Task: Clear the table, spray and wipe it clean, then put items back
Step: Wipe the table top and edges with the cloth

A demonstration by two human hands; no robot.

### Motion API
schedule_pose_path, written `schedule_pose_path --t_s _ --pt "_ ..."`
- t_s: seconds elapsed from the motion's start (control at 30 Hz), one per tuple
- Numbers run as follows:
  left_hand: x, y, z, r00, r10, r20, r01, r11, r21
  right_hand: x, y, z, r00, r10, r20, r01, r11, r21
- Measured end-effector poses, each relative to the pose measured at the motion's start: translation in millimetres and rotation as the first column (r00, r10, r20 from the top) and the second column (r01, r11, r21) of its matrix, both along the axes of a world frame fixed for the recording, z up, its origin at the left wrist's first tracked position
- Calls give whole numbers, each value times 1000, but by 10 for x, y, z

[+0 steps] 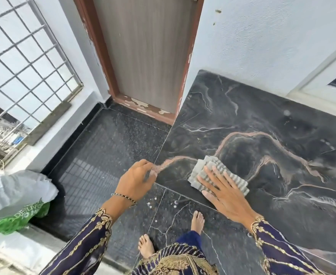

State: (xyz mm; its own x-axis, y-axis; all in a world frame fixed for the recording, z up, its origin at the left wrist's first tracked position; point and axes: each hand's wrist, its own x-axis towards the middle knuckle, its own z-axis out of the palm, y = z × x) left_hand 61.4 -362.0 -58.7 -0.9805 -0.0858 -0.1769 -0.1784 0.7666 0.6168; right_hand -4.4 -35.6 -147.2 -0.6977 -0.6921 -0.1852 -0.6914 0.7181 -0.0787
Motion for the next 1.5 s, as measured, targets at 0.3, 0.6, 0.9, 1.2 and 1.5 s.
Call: schedule_pose_path --t_s 0.3,0.6,0.9,1.2,1.5 --pt "-20 42 -93 996 -52 67 52 999 8 -474 -719 76 988 -17 153 23 999 -41" --pt "-296 164 -338 974 -187 124 202 973 -115 -882 -1032 -32 904 424 -52 -427 902 -68" --pt "-1674 534 -441 965 -245 93 261 919 -296 -2684 -1087 -42 969 243 -55 -243 970 -10" --pt "-2965 971 -374 851 -212 481 464 733 -497 -4122 -1093 -4 989 100 111 -96 994 -43" --pt "-3137 1066 -518 822 -151 549 454 757 -471 -4931 -1207 -63 993 43 114 -38 998 -41"
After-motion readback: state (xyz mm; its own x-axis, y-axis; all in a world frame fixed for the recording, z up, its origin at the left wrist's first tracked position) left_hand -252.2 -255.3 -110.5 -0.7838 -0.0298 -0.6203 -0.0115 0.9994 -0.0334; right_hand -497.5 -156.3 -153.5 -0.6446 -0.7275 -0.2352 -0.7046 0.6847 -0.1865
